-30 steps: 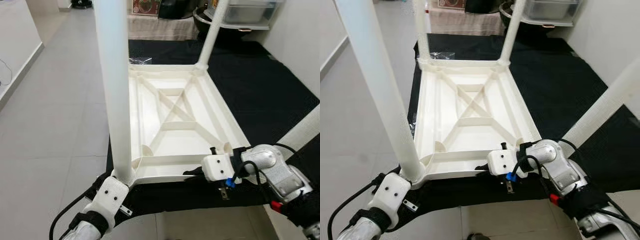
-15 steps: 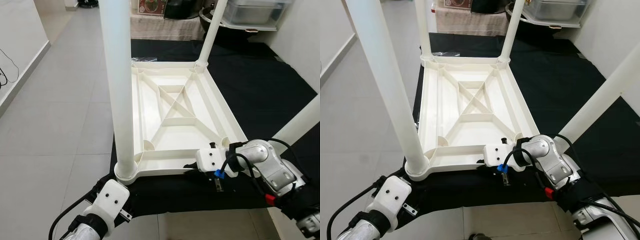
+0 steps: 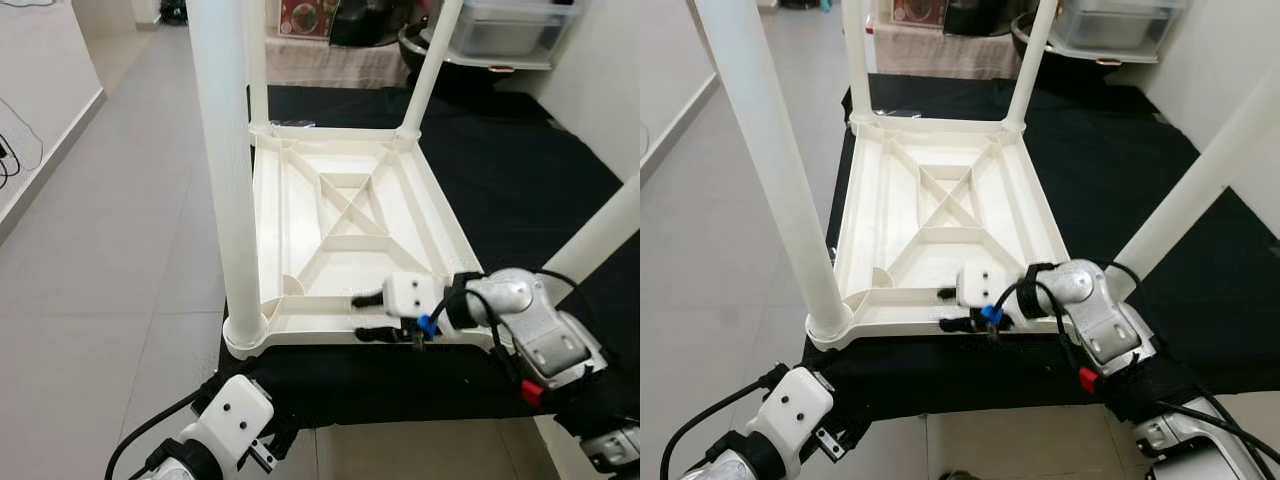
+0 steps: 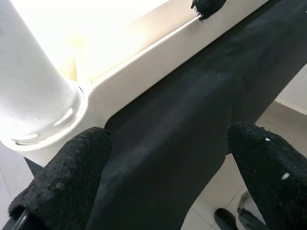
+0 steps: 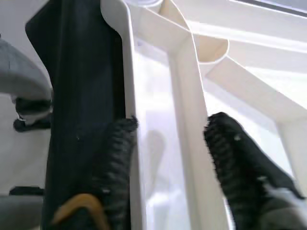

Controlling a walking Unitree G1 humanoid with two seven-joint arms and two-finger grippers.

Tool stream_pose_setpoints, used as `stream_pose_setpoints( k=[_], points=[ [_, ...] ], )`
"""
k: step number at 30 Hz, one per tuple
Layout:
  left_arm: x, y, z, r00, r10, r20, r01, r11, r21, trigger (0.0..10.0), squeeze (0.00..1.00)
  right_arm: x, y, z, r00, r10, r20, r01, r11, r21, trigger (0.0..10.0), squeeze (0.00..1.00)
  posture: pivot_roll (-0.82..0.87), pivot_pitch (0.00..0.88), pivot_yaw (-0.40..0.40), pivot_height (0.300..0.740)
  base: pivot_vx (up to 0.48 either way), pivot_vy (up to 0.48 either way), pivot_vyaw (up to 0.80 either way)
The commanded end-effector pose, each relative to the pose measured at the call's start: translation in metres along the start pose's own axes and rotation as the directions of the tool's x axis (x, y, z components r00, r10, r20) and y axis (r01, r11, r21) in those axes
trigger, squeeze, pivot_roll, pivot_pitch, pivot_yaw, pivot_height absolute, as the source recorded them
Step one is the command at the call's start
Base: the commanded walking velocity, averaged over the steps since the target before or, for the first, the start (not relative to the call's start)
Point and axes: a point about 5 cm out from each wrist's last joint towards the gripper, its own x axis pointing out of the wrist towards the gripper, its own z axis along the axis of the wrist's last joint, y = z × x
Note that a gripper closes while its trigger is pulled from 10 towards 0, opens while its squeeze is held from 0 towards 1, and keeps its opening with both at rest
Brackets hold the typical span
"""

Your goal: Building children table

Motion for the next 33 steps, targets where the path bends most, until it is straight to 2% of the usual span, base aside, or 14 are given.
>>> stream_pose_setpoints(
  k=[1,2,5,8,11,14,18,19,20,23,26,28,31,33],
  points=[
    [-0.002,-0.003,0.002,1.0,-0.01,0.008,0.01,1.0,-0.011,10.0,0.0,0.0,0.001,0.0,1.0,0.0,0.011,0.0,1.0,0.025,10.0,1.0,0.03,0.08,-0.099,0.74,0.0,0.0,0.0],
    [-0.001,-0.004,0.002,1.0,-0.014,0.007,0.014,1.0,-0.011,10.0,0.0,-0.005,0.001,0.0,1.0,-0.018,0.002,0.018,0.999,0.033,10.0,0.05,0.04,0.08,-0.102,0.74,0.0,0.0,0.0],
    [-0.001,-0.005,0.002,1.0,-0.013,0.01,0.013,1.0,-0.013,10.0,0.0,-0.012,0.003,0.001,0.999,-0.033,0.001,0.033,0.999,0.026,10.0,0.0,0.03,0.078,-0.1,0.74,0.0,0.0,0.0],
    [0.001,-0.004,0.003,1.0,-0.011,0.019,0.011,1.0,0.0,10.0,0.0,-0.034,0.009,0.008,0.995,-0.084,0.055,0.076,0.988,0.134,10.0,0.0,0.02,0.067,-0.092,0.74,0.0,0.0,0.0],
    [0.002,-0.003,0.003,1.0,-0.01,0.021,0.01,1.0,0.003,10.0,0.0,-0.037,0.01,0.009,0.993,-0.101,0.068,0.089,0.983,0.16,10.0,0.0,0.02,0.067,-0.092,0.74,0.0,0.0,0.0],
    [0.005,0.0,0.003,0.999,0.014,0.029,-0.014,1.0,0.002,10.0,0.0,-0.042,0.02,0.005,0.947,-0.301,0.11,0.252,0.912,0.325,10.0,0.0,0.02,0.055,-0.086,0.74,0.0,0.0,0.0],
    [0.007,0.001,0.002,0.999,0.025,0.033,-0.025,1.0,-0.002,10.0,0.0,-0.039,0.03,0.007,0.909,-0.393,0.143,0.319,0.872,0.371,10.0,0.0,0.02,0.05,-0.081,0.74,0.0,0.0,0.0],
    [0.01,0.003,0.002,0.998,0.04,0.037,-0.041,0.999,0.003,10.0,0.0,-0.028,0.051,0.01,0.838,-0.514,0.183,0.389,0.798,0.46,10.0,0.0,0.02,0.045,-0.077,0.74,0.0,0.0,0.0],
    [0.01,0.004,0.002,0.998,0.044,0.038,-0.044,0.999,0.005,10.0,0.0,-0.026,0.056,0.011,0.819,-0.543,0.185,0.404,0.774,0.487,10.0,0.0,0.02,0.045,-0.077,0.74,0.0,0.0,0.0],
    [0.011,0.004,0.001,0.998,0.05,0.037,-0.05,0.999,0.006,10.0,0.0,-0.025,0.062,0.012,0.81,-0.56,0.173,0.415,0.757,0.504,10.0,0.0,0.02,0.043,-0.075,0.74,0.0,0.0,0.0],
    [0.014,0.006,0.002,0.997,0.071,0.042,-0.072,0.997,0.009,10.0,0.0,-0.016,0.08,0.007,0.771,-0.625,0.118,0.454,0.671,0.586,10.0,0.0,0.02,0.034,-0.076,0.74,0.0,0.0,0.0],
    [0.016,0.007,0.002,0.995,0.093,0.046,-0.094,0.996,0.009,10.0,0.0,-0.002,0.102,0.005,0.759,-0.646,0.077,0.459,0.615,0.64,10.0,0.0,0.03,0.026,-0.074,0.74,0.0,0.0,0.0],
    [0.017,0.008,0.002,0.994,0.106,0.042,-0.106,0.994,0.012,10.0,0.0,0.007,0.113,0.004,0.76,-0.648,0.05,0.459,0.589,0.665,10.0,0.0,0.03,0.022,-0.07,0.74,0.0,0.0,-0.22],
    [0.017,0.008,0.001,0.993,0.107,0.039,-0.108,0.994,0.013,10.0,0.0,0.009,0.115,0.005,0.763,-0.645,0.045,0.458,0.588,0.667,10.0,0.0,0.03,0.022,-0.07,0.74,0.0,0.0,-0.66]
  ],
)
